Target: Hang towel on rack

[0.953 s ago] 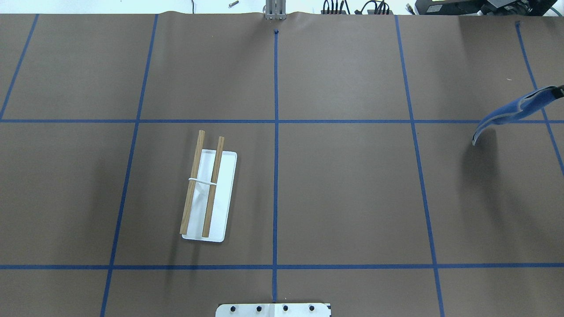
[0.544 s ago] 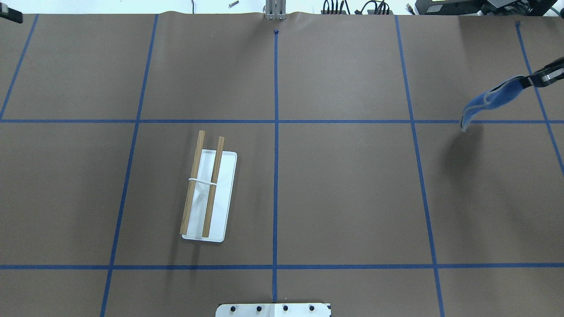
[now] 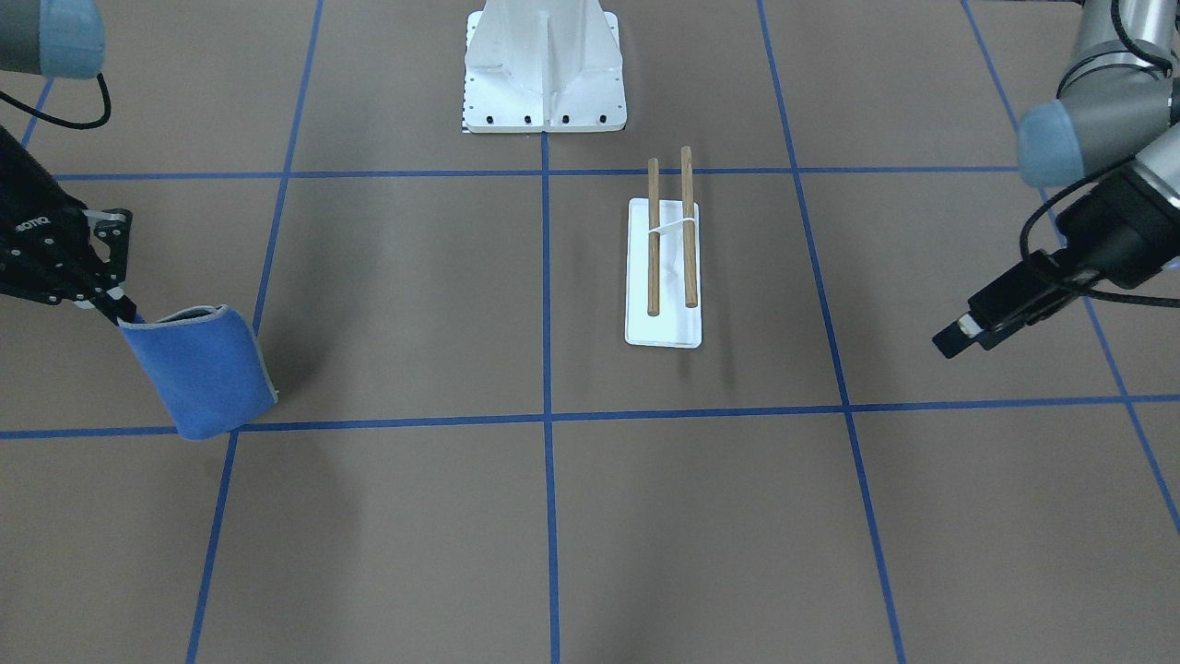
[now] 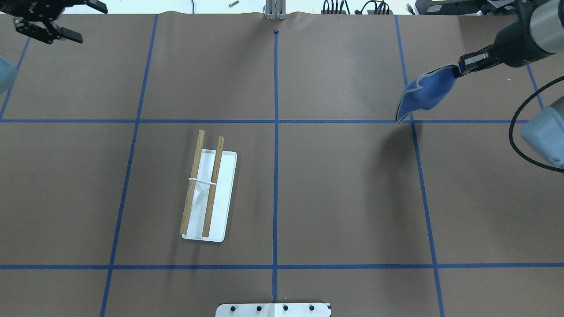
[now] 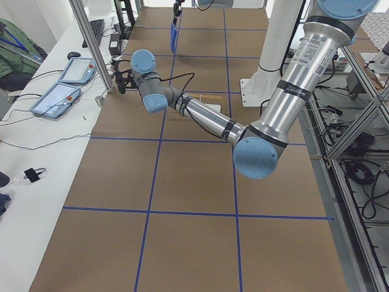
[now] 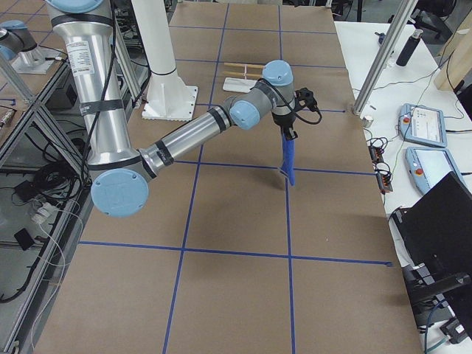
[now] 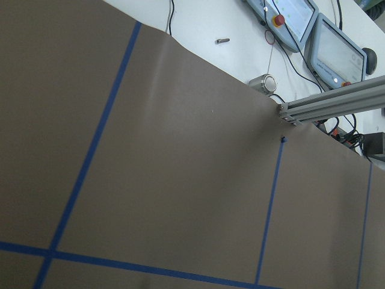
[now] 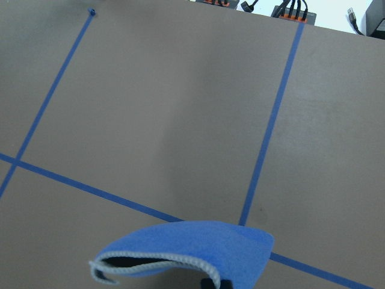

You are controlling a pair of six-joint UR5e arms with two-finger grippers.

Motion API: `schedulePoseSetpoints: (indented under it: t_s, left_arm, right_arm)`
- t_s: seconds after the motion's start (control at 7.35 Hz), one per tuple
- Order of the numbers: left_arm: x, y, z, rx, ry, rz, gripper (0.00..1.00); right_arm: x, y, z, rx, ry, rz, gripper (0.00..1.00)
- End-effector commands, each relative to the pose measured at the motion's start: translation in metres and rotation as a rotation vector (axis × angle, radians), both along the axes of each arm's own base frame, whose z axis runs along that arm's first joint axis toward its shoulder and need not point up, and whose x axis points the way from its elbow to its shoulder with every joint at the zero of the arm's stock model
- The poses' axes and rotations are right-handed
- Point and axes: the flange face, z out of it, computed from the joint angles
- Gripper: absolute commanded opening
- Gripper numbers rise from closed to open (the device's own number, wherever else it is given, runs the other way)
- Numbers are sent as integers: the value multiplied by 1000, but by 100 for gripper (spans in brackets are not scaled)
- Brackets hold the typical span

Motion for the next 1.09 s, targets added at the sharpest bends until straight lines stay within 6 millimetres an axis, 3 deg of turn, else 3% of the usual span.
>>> schedulePoseSetpoints:
  t_s: [0.0, 0.27, 0.41, 0.54, 0.95]
  left_arm:
    - [81, 9, -50, -250, 108, -98, 98]
    - [117, 15, -80, -255, 140, -154, 93]
    - [162, 38, -90, -261, 139, -88, 94]
    - [188, 52, -96, -362, 173, -98, 95]
    - [225, 75, -127, -607, 278, -105, 97]
  right_arm:
    - [-50, 5, -38, -44, -38, 71, 0]
    - [-89, 14, -70, -80, -76, 150, 0]
    - [-105, 19, -83, -97, -98, 185, 0]
    - [-122, 25, -100, -104, -122, 221, 0]
    - [-161, 37, -148, -115, -118, 290, 0]
